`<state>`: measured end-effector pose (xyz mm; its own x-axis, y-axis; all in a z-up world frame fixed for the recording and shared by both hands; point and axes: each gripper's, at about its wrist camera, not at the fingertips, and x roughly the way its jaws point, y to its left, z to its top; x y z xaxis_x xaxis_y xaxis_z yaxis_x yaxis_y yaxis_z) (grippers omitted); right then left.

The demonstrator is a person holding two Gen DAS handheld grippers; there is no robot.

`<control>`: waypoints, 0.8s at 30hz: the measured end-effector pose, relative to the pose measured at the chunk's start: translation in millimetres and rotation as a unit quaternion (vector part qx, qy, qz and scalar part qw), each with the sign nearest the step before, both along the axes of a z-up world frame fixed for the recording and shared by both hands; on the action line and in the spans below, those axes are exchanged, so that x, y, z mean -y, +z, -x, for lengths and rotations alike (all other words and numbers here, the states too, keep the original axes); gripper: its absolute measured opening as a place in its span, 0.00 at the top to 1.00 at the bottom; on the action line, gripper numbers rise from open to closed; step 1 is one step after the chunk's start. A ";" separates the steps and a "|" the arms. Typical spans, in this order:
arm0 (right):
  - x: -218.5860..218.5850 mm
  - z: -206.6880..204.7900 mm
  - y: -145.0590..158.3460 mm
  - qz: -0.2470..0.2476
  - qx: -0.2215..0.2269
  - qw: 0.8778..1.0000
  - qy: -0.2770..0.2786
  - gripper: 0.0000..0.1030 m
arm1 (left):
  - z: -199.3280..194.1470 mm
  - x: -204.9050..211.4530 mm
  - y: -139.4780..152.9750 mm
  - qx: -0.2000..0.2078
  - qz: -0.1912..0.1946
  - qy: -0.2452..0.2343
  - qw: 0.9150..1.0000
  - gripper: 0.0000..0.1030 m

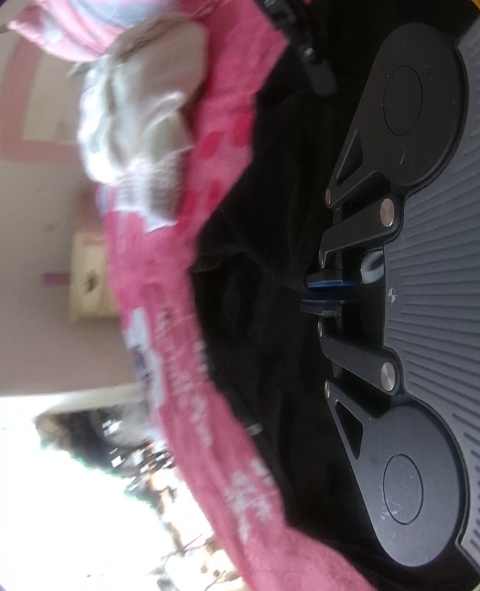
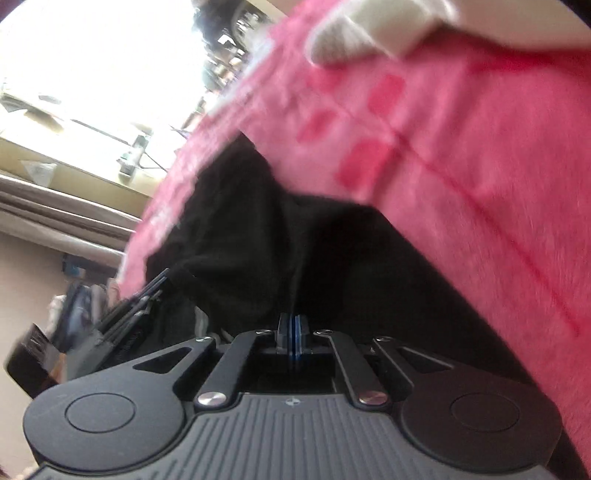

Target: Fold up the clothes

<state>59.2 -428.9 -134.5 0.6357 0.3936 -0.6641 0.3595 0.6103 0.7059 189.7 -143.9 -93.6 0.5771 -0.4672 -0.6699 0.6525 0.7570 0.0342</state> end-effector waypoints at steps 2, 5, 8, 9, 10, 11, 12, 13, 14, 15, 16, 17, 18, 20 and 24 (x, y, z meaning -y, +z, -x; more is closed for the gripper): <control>0.0 1.0 -5.7 -0.006 0.001 1.000 -0.004 0.99 | -2.8 -2.0 1.9 -0.033 -0.017 -0.014 0.999 0.83; 1.1 -0.8 -6.2 -0.003 0.013 1.000 0.003 0.98 | -5.3 -12.9 19.0 -0.070 -0.029 -0.034 0.997 0.72; 4.1 2.3 -9.9 -0.011 0.023 1.000 0.008 0.98 | -16.4 -22.2 49.2 -0.091 -0.005 -0.028 0.995 0.64; 5.0 2.9 -12.1 -0.014 0.026 1.000 0.008 0.98 | -20.8 -19.1 57.3 -0.087 0.000 -0.022 0.996 0.63; 5.6 3.4 -13.3 -0.015 0.030 0.999 0.009 0.98 | -26.8 -11.0 63.9 -0.079 -0.003 -0.017 0.997 0.62; 6.2 3.8 -14.4 -0.016 0.034 0.999 0.011 0.98 | -33.6 0.1 67.2 -0.075 -0.005 -0.014 0.997 0.61; 6.3 4.0 -15.0 -0.015 0.037 0.999 0.014 0.98 | -42.3 13.2 68.3 -0.079 -0.003 -0.013 0.997 0.59; 6.4 4.1 -15.6 -0.013 0.040 0.999 0.016 0.98 | -52.8 27.7 65.4 -0.091 0.001 -0.008 0.996 0.57; 6.5 4.3 -16.0 -0.012 0.044 0.999 0.019 0.98 | -63.4 42.3 62.4 -0.104 0.005 -0.003 0.995 0.55; 6.6 5.3 -16.0 -0.009 0.047 0.999 0.021 0.98 | -75.5 55.9 56.8 -0.119 0.006 0.006 0.993 0.55; 6.7 5.4 -15.9 -0.009 0.050 0.998 0.022 0.98 | -87.1 67.6 50.3 -0.134 0.011 0.023 0.991 0.55; 6.8 5.5 -15.8 -0.008 0.052 0.998 0.023 0.98 | -98.7 79.2 43.8 -0.150 0.017 0.040 0.988 0.55; 6.8 5.5 -15.8 -0.008 0.054 0.998 0.024 0.98 | -110.0 87.7 37.1 -0.171 0.022 0.055 0.984 0.55; 8.2 6.3 -16.4 -0.012 0.057 0.998 0.024 0.98 | -131.1 100.8 24.0 -0.211 0.032 0.086 0.973 0.55; 11.3 7.9 -18.8 -0.022 0.061 0.998 0.023 0.97 | -160.5 107.1 2.5 -0.300 0.048 0.126 0.944 0.58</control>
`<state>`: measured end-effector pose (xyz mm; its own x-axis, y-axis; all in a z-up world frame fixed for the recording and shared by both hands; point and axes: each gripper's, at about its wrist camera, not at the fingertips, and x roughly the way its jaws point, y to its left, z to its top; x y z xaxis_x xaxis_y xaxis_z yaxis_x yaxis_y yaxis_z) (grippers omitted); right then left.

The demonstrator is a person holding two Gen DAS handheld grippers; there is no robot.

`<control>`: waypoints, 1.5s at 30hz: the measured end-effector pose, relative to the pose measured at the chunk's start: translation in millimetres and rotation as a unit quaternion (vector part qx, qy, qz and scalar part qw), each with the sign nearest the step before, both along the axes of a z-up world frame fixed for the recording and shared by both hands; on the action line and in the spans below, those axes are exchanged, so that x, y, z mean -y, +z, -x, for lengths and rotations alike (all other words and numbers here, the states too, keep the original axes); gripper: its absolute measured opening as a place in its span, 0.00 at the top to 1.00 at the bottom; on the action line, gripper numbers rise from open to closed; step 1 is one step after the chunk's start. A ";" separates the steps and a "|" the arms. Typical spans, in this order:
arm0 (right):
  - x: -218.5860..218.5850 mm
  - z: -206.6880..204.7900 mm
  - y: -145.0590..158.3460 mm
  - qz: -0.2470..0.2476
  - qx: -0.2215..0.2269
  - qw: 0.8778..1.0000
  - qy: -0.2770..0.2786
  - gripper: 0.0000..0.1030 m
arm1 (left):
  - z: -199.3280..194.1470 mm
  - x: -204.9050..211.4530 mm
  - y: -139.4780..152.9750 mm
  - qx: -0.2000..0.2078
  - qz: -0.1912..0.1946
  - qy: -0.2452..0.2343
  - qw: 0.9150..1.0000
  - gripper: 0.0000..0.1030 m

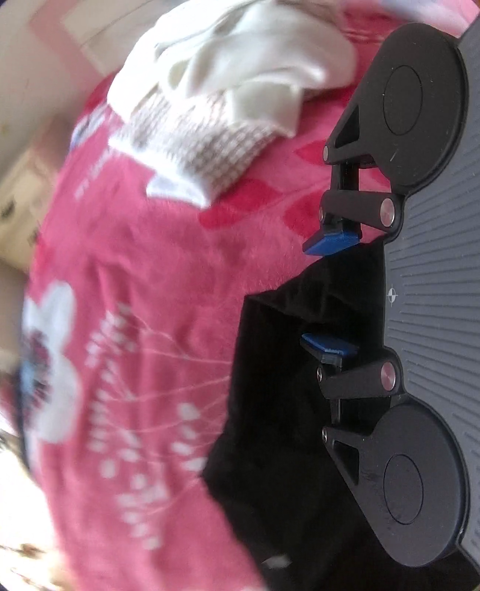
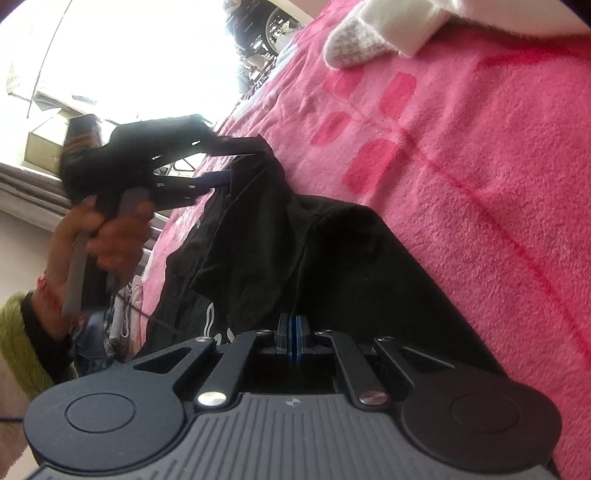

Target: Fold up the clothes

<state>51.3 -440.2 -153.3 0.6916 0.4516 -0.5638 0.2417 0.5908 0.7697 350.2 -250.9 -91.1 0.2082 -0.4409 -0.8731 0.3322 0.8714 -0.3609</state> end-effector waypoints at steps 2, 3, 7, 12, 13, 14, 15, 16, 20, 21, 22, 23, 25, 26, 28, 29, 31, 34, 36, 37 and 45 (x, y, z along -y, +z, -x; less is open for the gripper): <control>0.5 0.5 -1.7 -0.004 0.002 1.000 -0.002 0.98 | -7.1 -0.5 -5.2 -0.016 -0.002 0.016 1.000 0.71; 0.3 0.8 -1.7 -0.003 0.004 1.000 -0.003 0.98 | -10.0 -1.5 -6.6 -0.022 0.002 0.022 1.000 0.76; -1.8 5.3 5.0 0.033 0.022 0.999 -0.016 0.99 | -15.7 -12.5 -1.0 -0.031 0.064 0.051 0.996 0.97; -3.8 13.5 14.0 0.105 0.045 0.992 -0.051 0.99 | -26.3 -33.6 -6.4 -0.019 0.188 0.119 0.975 0.97; -4.7 14.3 14.0 0.118 0.045 0.990 -0.056 0.99 | -28.6 -37.4 -14.0 -0.024 0.204 0.140 0.969 0.98; -7.0 14.3 13.3 0.129 0.048 0.989 -0.056 1.00 | -30.5 -38.9 -21.1 -0.028 0.211 0.154 0.965 0.98; -9.0 13.5 13.8 0.139 0.050 0.988 -0.053 1.00 | -32.4 -36.7 -28.8 -0.032 0.210 0.157 0.965 0.98; -10.9 12.8 14.3 0.150 0.052 0.986 -0.050 1.00 | -34.4 -34.4 -36.6 -0.035 0.208 0.160 0.964 0.98; -16.8 10.0 16.4 0.188 0.059 0.980 -0.035 1.00 | -43.5 -24.0 -57.8 -0.057 0.198 0.166 0.964 0.95; -16.8 10.0 18.7 0.197 0.061 0.978 -0.030 1.00 | -45.8 -23.2 -58.3 -0.064 0.200 0.167 0.963 0.89; -16.8 10.1 20.9 0.206 0.062 0.976 -0.025 0.99 | -48.1 -23.9 -57.7 -0.077 0.206 0.169 0.961 0.84; -16.3 10.3 24.5 0.217 0.068 0.974 -0.021 0.99 | -48.9 -25.5 -55.3 -0.088 0.214 0.168 0.958 0.70; -15.8 10.5 32.4 0.247 0.080 0.966 -0.015 0.97 | -47.9 -25.6 -45.5 -0.085 0.209 0.152 0.962 0.57; -16.5 9.1 35.8 0.271 0.088 0.958 -0.010 0.96 | -46.7 -24.9 -39.7 -0.078 0.199 0.141 0.967 0.53; -17.9 6.2 42.4 0.319 0.103 0.942 0.002 0.94 | -41.9 -23.9 -28.8 -0.065 0.174 0.115 0.976 0.49; -19.0 3.5 43.3 0.339 0.108 0.934 0.010 0.92 | -37.2 -24.9 -23.4 -0.055 0.166 0.100 0.979 0.50; -24.7 -5.1 43.3 0.384 0.116 0.915 0.045 0.75 | -24.3 -29.5 -12.5 -0.033 0.153 0.068 0.985 0.49; -34.1 -14.6 41.0 0.441 0.131 0.884 0.088 0.67 | 0.8 -42.5 0.5 -0.006 0.135 0.023 0.991 0.49; -34.6 -24.0 34.0 0.454 0.125 0.875 0.108 0.67 | 18.1 -54.3 5.5 0.007 0.121 -0.001 0.993 0.49; -34.8 -28.7 30.4 0.461 0.122 0.871 0.118 0.67 | 23.7 -59.8 5.5 0.012 0.113 -0.008 0.993 0.49; 6.5 -39.6 17.4 0.362 0.093 0.926 0.044 0.92 | 58.7 -106.1 3.2 0.070 0.067 -0.001 0.995 0.50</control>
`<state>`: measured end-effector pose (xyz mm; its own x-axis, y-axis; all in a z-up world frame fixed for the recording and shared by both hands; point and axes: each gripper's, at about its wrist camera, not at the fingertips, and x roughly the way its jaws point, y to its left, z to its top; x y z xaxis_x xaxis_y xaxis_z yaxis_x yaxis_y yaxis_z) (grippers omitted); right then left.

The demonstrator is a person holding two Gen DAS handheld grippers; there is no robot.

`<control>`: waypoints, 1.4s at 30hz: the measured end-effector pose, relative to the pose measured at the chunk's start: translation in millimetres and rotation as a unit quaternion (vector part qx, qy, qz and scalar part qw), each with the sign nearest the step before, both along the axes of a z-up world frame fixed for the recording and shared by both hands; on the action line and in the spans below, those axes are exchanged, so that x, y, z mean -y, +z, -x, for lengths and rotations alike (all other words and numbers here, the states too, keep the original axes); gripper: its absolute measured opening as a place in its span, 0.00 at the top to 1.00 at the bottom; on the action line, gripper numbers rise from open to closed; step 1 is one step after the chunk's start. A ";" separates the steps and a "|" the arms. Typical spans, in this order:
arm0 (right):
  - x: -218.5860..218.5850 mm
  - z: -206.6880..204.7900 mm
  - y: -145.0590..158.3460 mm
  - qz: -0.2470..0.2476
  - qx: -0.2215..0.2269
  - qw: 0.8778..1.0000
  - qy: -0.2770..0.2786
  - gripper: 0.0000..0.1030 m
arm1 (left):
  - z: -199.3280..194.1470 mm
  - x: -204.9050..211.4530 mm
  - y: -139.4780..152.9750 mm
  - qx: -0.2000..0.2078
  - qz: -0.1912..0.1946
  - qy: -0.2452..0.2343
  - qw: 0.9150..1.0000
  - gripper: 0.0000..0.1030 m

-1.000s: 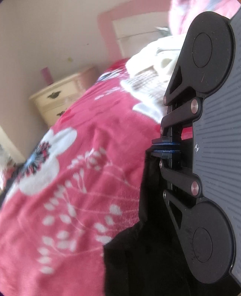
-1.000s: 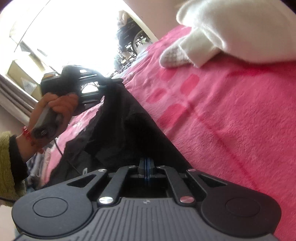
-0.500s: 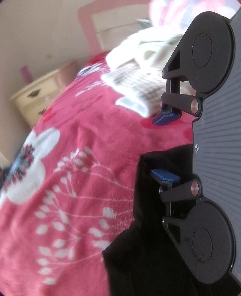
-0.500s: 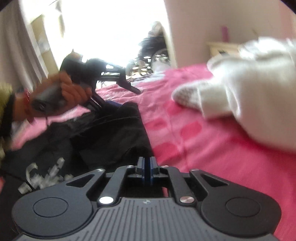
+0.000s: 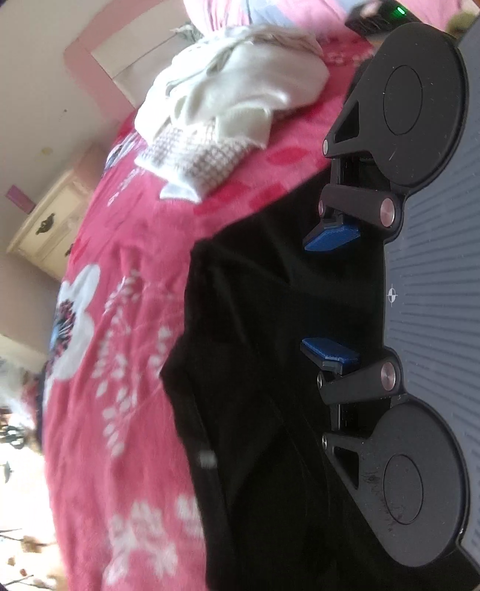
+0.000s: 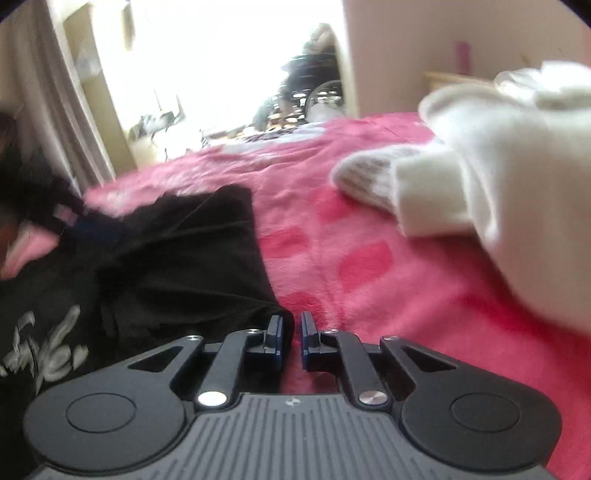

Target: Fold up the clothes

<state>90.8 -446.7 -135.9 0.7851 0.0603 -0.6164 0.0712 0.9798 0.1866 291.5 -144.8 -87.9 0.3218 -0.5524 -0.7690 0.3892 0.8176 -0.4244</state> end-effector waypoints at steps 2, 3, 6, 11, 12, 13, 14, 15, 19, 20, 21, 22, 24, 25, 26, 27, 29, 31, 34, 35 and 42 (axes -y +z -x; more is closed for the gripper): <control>0.5 1.6 -0.8 -0.003 0.001 1.000 -0.005 0.92 | 10.8 -3.9 5.1 0.029 -0.014 -0.005 0.999 0.49; 1.2 2.2 1.3 -0.003 -0.002 1.000 -0.004 0.89 | 16.2 -3.9 6.8 0.042 -0.018 -0.009 0.999 0.49; 4.3 5.4 8.1 0.000 -0.013 1.000 0.001 0.69 | 28.7 -2.2 7.8 0.067 -0.028 -0.024 0.997 0.50; 4.1 23.7 27.3 0.038 -0.022 0.999 0.001 0.58 | 39.9 -1.3 5.9 0.104 -0.048 -0.038 0.993 0.50; 2.9 27.1 32.0 0.039 -0.019 0.999 0.001 0.58 | 41.1 -2.7 5.2 0.105 -0.049 -0.039 0.993 0.50; -1.9 28.0 37.9 0.037 -0.010 0.999 0.009 0.58 | 42.7 -4.6 4.3 0.105 -0.049 -0.036 0.993 0.50; -6.7 28.7 43.9 0.035 -0.002 0.999 0.016 0.58 | 44.2 -6.3 3.2 0.104 -0.047 -0.035 0.993 0.50; -16.6 26.9 49.5 0.035 0.009 0.999 0.034 0.58 | 45.3 -8.8 2.1 0.102 -0.046 -0.033 0.993 0.50; -63.1 10.9 61.7 0.052 0.035 0.991 0.120 0.62 | 54.1 -12.4 -2.0 0.110 -0.060 -0.039 0.991 0.51; -74.8 4.9 60.8 0.067 0.034 0.987 0.139 0.62 | 56.6 -12.2 -3.1 0.115 -0.066 -0.045 0.990 0.51; -86.5 -1.1 59.8 0.081 0.032 0.984 0.158 0.63 | 59.8 -11.6 -4.3 0.122 -0.074 -0.051 0.989 0.51; -95.7 -7.8 56.4 0.095 0.029 0.981 0.170 0.63 | 62.7 -10.7 -5.8 0.128 -0.082 -0.057 0.987 0.51; -110.8 -20.2 49.6 0.115 0.021 0.975 0.188 0.67 | 68.2 -8.8 -8.9 0.141 -0.097 -0.068 0.983 0.51; -114.8 -26.1 46.1 0.120 0.015 0.974 0.194 0.73 | 70.6 -7.8 -10.6 0.146 -0.102 -0.072 0.981 0.51; -118.9 -32.0 42.5 0.125 0.008 0.972 0.199 0.73 | 72.5 -7.3 -12.1 0.150 -0.104 -0.075 0.980 0.51; -122.2 -36.5 39.6 0.129 0.005 0.970 0.204 0.72 | 74.0 -6.6 -13.2 0.153 -0.107 -0.076 0.979 0.51; -128.6 -42.8 35.7 0.135 0.001 0.967 0.215 0.72 | 76.1 -4.5 -14.8 0.161 -0.111 -0.078 0.978 0.51; -135.0 -46.2 33.6 0.138 0.000 0.964 0.226 0.72 | 77.1 -2.3 -16.0 0.168 -0.114 -0.079 0.976 0.51; -142.5 -50.2 30.5 0.145 -0.001 0.961 0.235 0.72 | 74.4 1.0 -18.7 0.174 -0.118 -0.074 0.975 0.51; -143.9 -51.1 29.5 0.147 -0.001 0.961 0.236 0.72 | 72.5 1.4 -19.3 0.173 -0.117 -0.072 0.975 0.51; -148.2 -59.7 20.7 0.159 -0.006 0.959 0.233 0.72 | 67.4 1.4 -17.3 0.174 -0.104 -0.064 0.977 0.52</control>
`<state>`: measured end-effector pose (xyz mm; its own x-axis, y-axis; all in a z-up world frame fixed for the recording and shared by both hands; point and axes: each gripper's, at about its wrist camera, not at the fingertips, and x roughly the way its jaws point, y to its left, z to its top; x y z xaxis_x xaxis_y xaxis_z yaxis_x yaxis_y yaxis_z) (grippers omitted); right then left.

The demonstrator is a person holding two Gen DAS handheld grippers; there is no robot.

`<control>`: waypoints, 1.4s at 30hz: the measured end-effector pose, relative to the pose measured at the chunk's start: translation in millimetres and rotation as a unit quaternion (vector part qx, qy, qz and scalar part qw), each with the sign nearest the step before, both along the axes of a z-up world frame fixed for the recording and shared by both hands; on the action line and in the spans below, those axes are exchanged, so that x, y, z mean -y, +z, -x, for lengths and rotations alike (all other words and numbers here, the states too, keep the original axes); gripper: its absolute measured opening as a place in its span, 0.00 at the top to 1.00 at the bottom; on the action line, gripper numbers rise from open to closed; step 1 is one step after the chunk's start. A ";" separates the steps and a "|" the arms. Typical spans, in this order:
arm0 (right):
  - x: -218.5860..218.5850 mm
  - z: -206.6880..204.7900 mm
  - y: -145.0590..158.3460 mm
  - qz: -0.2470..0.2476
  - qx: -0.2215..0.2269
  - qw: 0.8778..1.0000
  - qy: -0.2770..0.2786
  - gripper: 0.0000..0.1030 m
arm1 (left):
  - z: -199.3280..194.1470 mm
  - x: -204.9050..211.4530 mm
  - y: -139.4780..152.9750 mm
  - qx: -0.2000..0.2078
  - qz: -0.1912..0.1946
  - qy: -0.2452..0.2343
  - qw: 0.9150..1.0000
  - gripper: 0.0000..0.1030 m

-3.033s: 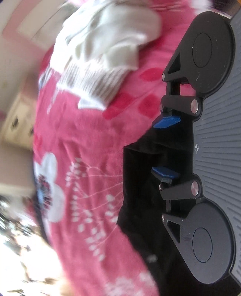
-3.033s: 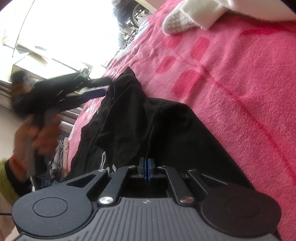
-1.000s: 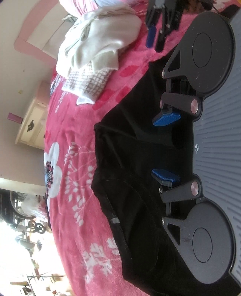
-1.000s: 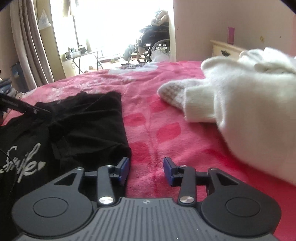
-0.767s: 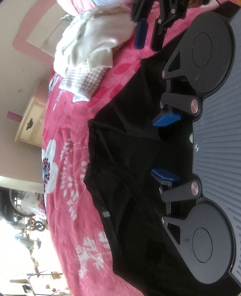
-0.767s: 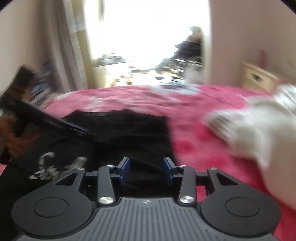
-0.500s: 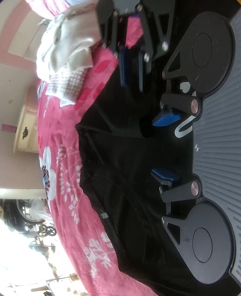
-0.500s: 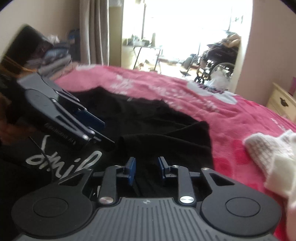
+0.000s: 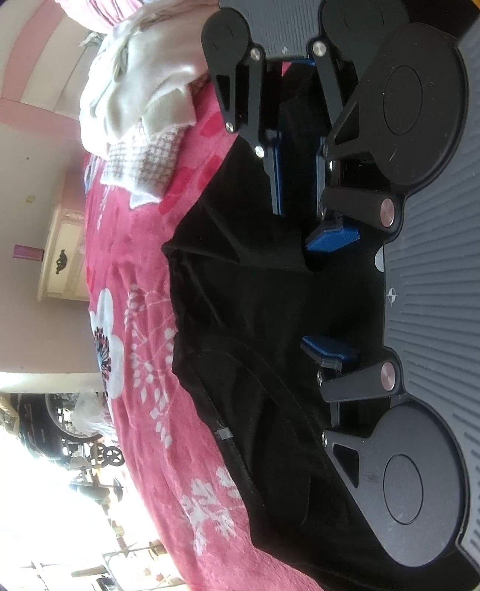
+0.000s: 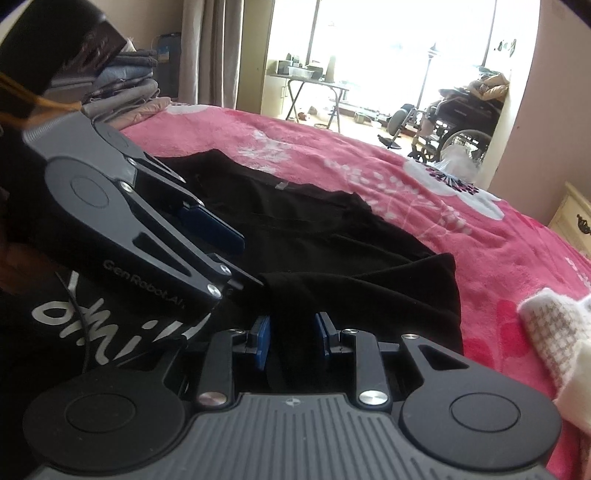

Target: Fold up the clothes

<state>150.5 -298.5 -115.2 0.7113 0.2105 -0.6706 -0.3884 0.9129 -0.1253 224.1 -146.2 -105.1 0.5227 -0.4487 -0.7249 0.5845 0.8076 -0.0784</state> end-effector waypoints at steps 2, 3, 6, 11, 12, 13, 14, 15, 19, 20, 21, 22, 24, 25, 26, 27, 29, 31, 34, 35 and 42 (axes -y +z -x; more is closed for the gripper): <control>-0.4 -1.7 -2.8 0.001 -0.003 1.000 -0.002 0.73 | 0.4 0.7 -0.7 0.000 -0.002 -0.002 1.000 0.52; -0.5 -2.5 -3.5 0.002 -0.002 1.000 -0.004 0.74 | 0.6 0.9 -1.2 0.000 -0.002 -0.003 1.000 0.52; 1.5 -1.4 -2.0 -0.010 0.004 1.000 -0.022 0.88 | 1.3 0.3 -2.4 0.002 -0.002 -0.003 1.000 0.54; 7.6 4.8 3.2 -0.030 0.016 0.998 -0.048 0.95 | 3.0 1.4 -3.7 0.002 0.000 -0.009 1.000 0.54; 9.0 6.3 4.8 -0.032 0.019 0.998 -0.051 0.96 | 3.4 1.8 -3.8 0.001 0.002 -0.011 1.000 0.54; 10.4 7.7 6.3 -0.035 0.022 0.998 -0.055 0.97 | 3.8 2.1 -3.7 0.000 0.006 -0.012 1.000 0.54; 11.7 8.8 7.7 -0.038 0.024 0.997 -0.057 0.97 | 4.1 2.4 -3.7 -0.002 0.010 -0.014 1.000 0.54; 13.6 9.7 9.1 -0.043 0.024 0.997 -0.060 0.97 | 4.5 3.0 -3.3 -0.003 0.015 -0.016 1.000 0.54; 25.6 11.1 14.6 -0.074 0.022 0.994 -0.073 0.97 | 4.9 5.8 -1.1 -0.008 0.037 -0.022 0.999 0.54; 29.1 11.2 15.8 -0.082 0.021 0.994 -0.075 0.97 | 4.8 7.2 -1.1 -0.009 0.040 -0.023 0.999 0.54; 32.6 11.8 17.4 -0.090 0.022 0.993 -0.077 0.97 | 5.2 9.3 -1.1 -0.007 0.040 -0.025 0.999 0.54; 36.2 12.4 19.0 -0.098 0.023 0.992 -0.080 0.97 | 5.5 11.6 -1.8 -0.007 0.039 -0.027 0.999 0.54; 41.4 13.9 21.7 -0.109 0.023 0.990 -0.085 0.97 | 5.5 15.6 -3.9 -0.006 0.035 -0.029 0.999 0.65; 43.6 14.6 22.9 -0.112 0.023 0.990 -0.087 0.97 | 5.4 17.4 -5.0 -0.006 0.034 -0.029 0.999 0.67; 45.9 15.3 24.0 -0.116 0.023 0.989 -0.089 0.97 | 4.9 17.9 -5.3 -0.006 0.034 -0.026 0.999 0.74; 48.1 16.0 25.2 -0.120 0.022 0.988 -0.092 0.97 | 4.5 17.6 -4.8 -0.006 0.038 -0.022 0.999 0.79; 48.3 18.6 26.0 -0.115 0.024 0.989 -0.090 0.97 | 3.7 16.7 -3.6 -0.005 0.046 -0.014 0.999 0.93; 47.2 21.2 26.7 -0.105 0.024 0.990 -0.089 0.97 | 5.4 16.8 0.3 0.007 0.044 -0.007 0.999 0.99; 44.2 24.8 29.4 -0.083 0.028 0.992 -0.087 0.97 | 11.2 16.5 9.9 0.039 0.023 -0.002 0.999 1.00; 42.0 25.7 30.6 -0.073 0.030 0.993 -0.084 0.97 | 12.5 15.8 11.8 0.045 0.017 -0.003 0.999 1.00; 14.1 25.7 16.6 0.011 0.012 0.999 -0.039 0.97 | 16.8 18.8 0.5 0.060 -0.037 -0.009 0.997 0.99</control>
<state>124.9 -312.7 -98.6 0.7402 0.1394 -0.6577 -0.3129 0.9373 -0.1535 207.3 -165.0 -104.7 0.5998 -0.4064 -0.6893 0.6009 0.7976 0.0527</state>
